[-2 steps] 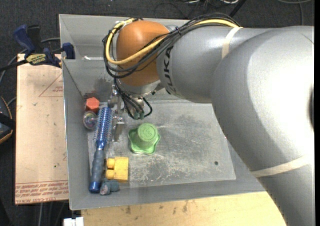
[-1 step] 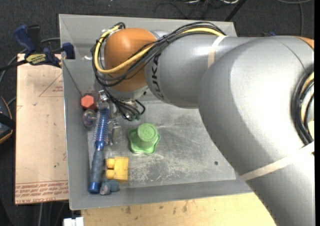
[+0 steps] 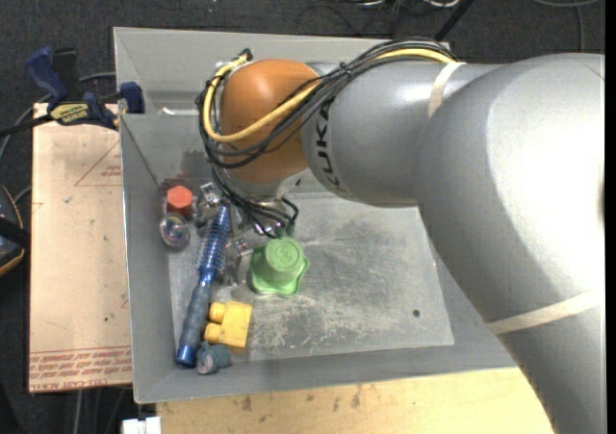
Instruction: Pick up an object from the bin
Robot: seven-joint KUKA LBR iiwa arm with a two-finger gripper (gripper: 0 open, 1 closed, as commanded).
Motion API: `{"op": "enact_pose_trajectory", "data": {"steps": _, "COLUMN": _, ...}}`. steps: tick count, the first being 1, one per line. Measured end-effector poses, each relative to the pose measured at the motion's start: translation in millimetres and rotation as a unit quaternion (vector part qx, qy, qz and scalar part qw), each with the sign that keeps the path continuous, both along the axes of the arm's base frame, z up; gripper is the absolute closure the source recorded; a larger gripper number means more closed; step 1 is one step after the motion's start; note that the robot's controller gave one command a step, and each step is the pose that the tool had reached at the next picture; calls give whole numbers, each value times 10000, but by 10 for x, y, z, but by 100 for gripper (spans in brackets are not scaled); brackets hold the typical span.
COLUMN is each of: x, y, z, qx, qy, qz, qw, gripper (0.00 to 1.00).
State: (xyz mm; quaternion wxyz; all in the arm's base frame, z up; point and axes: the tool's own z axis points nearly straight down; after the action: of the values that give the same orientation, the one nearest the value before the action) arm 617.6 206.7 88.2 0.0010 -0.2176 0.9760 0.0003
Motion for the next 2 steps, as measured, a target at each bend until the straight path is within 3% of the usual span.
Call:
{"op": "enact_pose_trajectory", "data": {"steps": 1, "x": 49, "y": -71, "z": -134, "qx": 25, "qy": -41, "qz": 1058, "qw": 9944, "gripper": 0}}
{"op": "enact_pose_trajectory", "data": {"steps": 2, "x": 64, "y": -79, "z": -116, "qx": 18, "qy": -59, "qz": 1074, "qw": 9942, "gripper": 100}}
